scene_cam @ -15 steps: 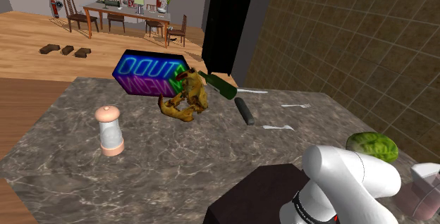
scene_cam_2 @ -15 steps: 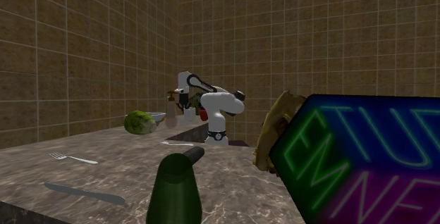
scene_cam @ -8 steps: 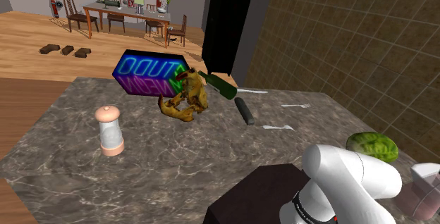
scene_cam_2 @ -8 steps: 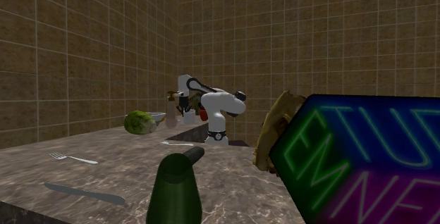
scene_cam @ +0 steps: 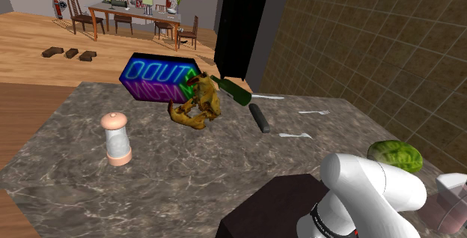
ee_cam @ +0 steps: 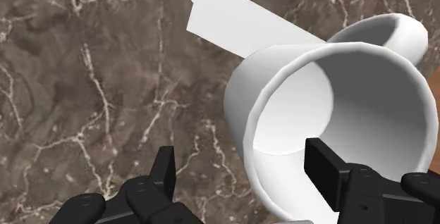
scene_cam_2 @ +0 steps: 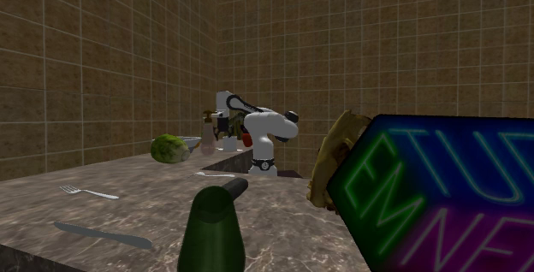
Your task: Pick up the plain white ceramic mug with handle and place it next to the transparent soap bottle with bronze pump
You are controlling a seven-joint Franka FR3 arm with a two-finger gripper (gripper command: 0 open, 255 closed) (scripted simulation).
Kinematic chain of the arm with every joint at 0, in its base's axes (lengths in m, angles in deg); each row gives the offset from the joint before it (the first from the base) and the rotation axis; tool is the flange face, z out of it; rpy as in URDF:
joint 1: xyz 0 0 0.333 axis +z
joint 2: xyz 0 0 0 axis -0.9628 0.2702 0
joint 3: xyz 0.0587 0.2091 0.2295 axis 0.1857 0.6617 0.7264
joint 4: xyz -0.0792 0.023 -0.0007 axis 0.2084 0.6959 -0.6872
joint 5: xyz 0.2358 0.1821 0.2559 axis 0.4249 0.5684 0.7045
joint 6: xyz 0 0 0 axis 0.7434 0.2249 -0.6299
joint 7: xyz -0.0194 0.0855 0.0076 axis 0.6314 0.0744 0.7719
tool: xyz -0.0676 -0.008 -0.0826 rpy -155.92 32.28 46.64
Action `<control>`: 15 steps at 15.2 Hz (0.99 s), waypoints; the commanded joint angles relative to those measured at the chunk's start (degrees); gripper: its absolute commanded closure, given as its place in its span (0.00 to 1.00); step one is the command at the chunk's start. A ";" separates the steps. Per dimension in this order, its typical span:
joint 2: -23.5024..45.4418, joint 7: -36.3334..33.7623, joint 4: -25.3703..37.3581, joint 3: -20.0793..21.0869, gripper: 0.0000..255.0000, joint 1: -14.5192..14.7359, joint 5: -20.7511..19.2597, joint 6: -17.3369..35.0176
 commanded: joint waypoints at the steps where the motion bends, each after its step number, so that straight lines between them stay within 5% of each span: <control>1: 0.00 0.00 0.00 0.00 0.00 0.00 0.00 0.00; 3: 0.00 0.00 0.00 0.00 0.00 0.00 0.00 0.00; 7: 3.31 -1.38 3.41 6.59 0.00 3.23 6.10 -2.74; 15: 3.34 -1.37 3.40 6.58 0.00 3.21 6.12 -2.71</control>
